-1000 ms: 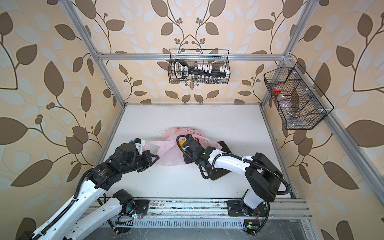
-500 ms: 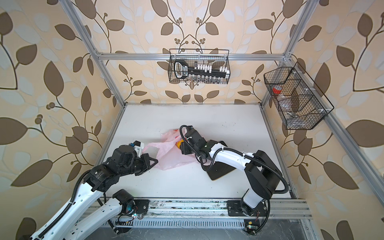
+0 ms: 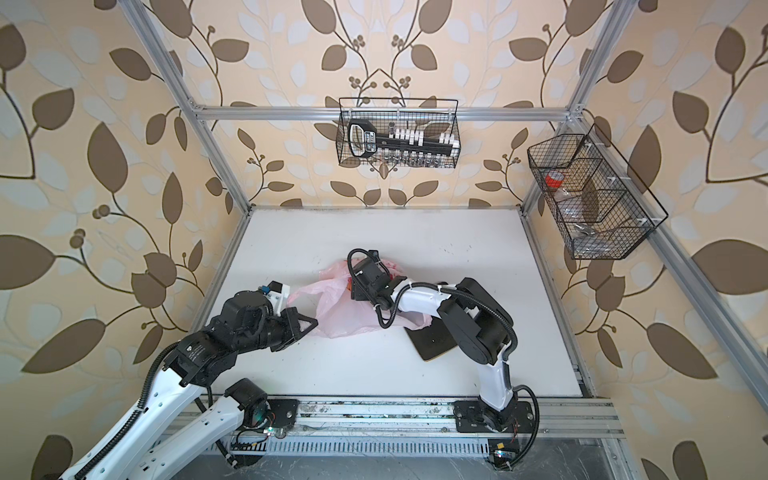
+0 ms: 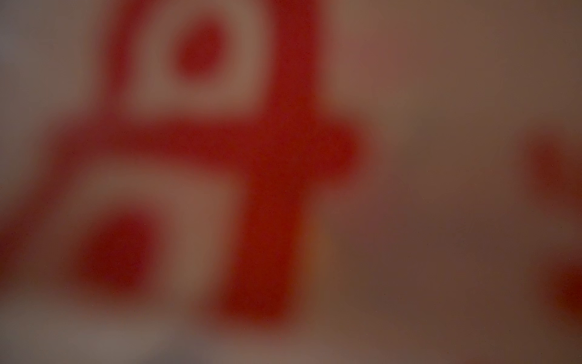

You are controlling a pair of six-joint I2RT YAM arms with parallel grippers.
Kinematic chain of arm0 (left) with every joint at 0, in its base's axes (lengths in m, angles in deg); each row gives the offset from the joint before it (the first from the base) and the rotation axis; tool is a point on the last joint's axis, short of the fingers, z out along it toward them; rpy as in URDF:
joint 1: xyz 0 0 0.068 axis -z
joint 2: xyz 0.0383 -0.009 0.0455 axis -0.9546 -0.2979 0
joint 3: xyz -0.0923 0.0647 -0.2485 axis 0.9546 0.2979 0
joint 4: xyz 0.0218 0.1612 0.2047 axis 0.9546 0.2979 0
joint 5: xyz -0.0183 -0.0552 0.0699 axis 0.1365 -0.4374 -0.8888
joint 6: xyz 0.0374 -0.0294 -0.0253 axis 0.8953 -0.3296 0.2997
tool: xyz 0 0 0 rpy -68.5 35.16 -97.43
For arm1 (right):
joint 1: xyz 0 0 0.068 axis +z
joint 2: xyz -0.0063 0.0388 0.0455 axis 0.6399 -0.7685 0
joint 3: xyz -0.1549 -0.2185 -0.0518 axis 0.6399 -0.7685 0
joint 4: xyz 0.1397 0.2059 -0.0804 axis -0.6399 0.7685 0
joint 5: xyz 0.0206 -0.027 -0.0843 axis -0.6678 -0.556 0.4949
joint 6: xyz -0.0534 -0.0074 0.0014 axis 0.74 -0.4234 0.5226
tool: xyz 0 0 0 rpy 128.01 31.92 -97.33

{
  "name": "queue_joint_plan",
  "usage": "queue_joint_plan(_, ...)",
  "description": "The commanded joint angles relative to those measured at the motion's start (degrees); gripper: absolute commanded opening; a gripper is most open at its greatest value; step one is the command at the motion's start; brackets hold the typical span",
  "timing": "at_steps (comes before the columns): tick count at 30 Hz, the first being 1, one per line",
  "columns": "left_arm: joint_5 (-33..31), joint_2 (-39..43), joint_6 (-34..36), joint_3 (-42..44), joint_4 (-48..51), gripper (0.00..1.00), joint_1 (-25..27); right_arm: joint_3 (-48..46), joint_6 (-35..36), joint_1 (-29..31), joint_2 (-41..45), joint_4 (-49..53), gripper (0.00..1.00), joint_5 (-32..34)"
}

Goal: Take the fake fruits out of the plastic bag
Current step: 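Reach the right gripper into the bag opening toward the fruits, then grasp the yellow fake pear inside the bag with the right gripper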

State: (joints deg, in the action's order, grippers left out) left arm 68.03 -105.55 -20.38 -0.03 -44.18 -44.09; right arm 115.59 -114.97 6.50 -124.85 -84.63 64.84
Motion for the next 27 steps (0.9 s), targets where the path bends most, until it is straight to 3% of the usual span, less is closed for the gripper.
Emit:
queue_joint_plan(1,1.0,0.5,0.1,0.8,-1.4,0.00,0.7,3.3,0.2,1.0,-3.5,0.7,0.74,3.1)
queue_joint_plan(7,0.7,0.5,-0.3,0.7,-2.1,0.00,0.7,7.4,2.2,2.5,-8.6,4.4,0.74,6.4)
queue_joint_plan(13,-0.9,0.7,-1.4,1.0,-2.6,0.00,0.7,8.3,4.4,3.9,-10.1,5.5,0.60,8.5)
queue_joint_plan(18,-2.7,0.8,-2.8,1.6,-2.9,0.00,0.7,9.6,6.6,4.4,-7.2,5.7,0.47,8.3)
queue_joint_plan(27,-7.4,0.7,-5.9,2.8,-4.1,0.00,0.7,4.7,8.5,5.8,3.7,2.3,0.45,2.4)
